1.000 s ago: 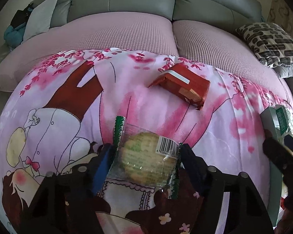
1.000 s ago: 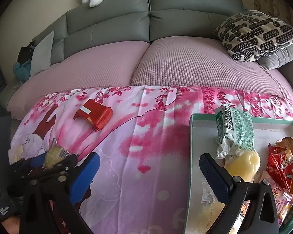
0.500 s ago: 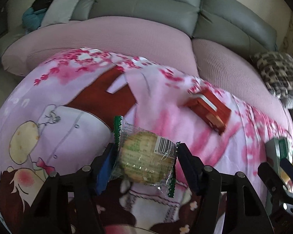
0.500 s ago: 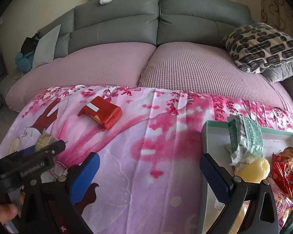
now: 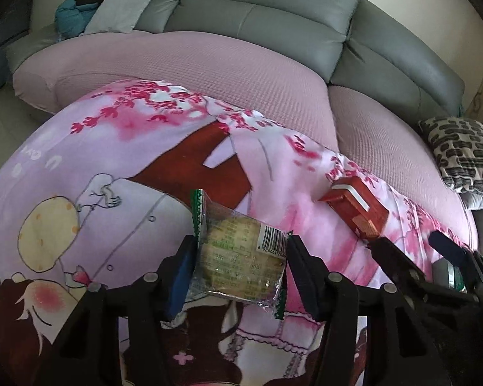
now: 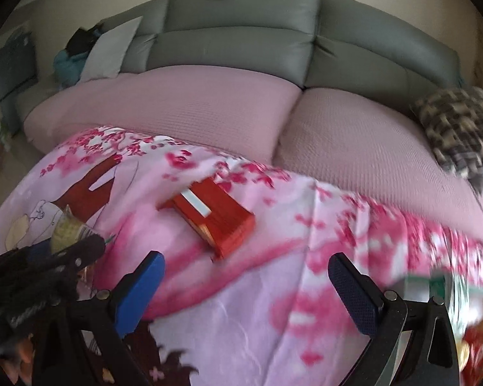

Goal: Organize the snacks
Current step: 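Grasp the red rectangular packet with the right tool while the left tool holds the biscuit packet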

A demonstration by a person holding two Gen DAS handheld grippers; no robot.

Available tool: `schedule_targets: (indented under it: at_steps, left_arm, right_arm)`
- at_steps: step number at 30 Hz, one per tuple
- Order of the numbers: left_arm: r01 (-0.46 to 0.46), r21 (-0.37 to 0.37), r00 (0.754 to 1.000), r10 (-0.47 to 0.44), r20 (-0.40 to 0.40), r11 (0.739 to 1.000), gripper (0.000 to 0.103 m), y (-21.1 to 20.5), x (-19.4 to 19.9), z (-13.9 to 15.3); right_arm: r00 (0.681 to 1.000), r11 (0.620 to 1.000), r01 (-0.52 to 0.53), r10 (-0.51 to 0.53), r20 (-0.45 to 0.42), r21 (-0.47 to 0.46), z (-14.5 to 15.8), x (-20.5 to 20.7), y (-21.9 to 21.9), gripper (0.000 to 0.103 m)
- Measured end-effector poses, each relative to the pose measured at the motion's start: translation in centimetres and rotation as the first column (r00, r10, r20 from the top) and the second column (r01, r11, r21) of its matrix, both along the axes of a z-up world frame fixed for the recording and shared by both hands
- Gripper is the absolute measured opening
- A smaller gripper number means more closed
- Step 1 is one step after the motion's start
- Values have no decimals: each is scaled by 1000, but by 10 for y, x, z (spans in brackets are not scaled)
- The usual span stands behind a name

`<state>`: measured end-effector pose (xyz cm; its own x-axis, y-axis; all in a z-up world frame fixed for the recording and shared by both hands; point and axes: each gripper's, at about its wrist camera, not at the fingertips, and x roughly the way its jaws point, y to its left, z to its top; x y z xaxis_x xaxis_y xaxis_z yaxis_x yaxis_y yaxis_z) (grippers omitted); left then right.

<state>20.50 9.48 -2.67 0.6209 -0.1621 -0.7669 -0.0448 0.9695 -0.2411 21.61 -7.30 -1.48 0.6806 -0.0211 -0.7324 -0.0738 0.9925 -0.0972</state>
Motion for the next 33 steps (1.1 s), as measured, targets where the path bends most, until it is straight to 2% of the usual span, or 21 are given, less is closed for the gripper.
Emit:
schedule_targets:
  at_steps: [5, 8, 13, 15, 16, 17, 23, 27, 29, 33]
  left_arm:
    - [-37, -21, 999, 37, 4, 999, 59, 9, -1, 2]
    - [-61, -30, 998, 61, 1, 998, 59, 17, -2, 2]
    - [-66, -29, 998, 66, 0, 997, 59, 18, -2, 2]
    - [-66, -30, 998, 66, 0, 997, 59, 19, -2, 2]
    - [-65, -31, 998, 65, 0, 997, 59, 19, -2, 2]
    - [-65, -31, 998, 65, 0, 997, 59, 19, -2, 2]
    - [-65, -30, 998, 65, 0, 997, 59, 19, -2, 1]
    - [-69, -29, 998, 69, 2, 997, 59, 18, -3, 2]
    - [-73, -29, 997, 73, 4, 997, 59, 20, -3, 3]
    - [-75, -23, 997, 75, 6, 997, 58, 20, -5, 4]
  right_arm:
    - [998, 997, -63, 62, -26, -48, -10, 22, 15, 92]
    - [995, 993, -93, 90, -31, -78, -15, 31, 23, 84]
    - [992, 985, -125, 122, -30, -118, -18, 44, 33, 79]
    - [991, 982, -136, 132, -39, -134, -19, 45, 36, 67]
    - [990, 981, -136, 131, -42, -138, -20, 46, 37, 65]
    - [991, 981, -132, 127, -41, -140, -20, 45, 37, 61]
    - [993, 985, -118, 116, -23, -127, -16, 35, 32, 48]
    - [993, 989, -114, 112, -21, -100, -10, 24, 26, 44]
    - [993, 989, -115, 114, -16, -89, -7, 18, 23, 37]
    - [994, 992, -109, 109, -8, -69, 2, 2, 20, 35]
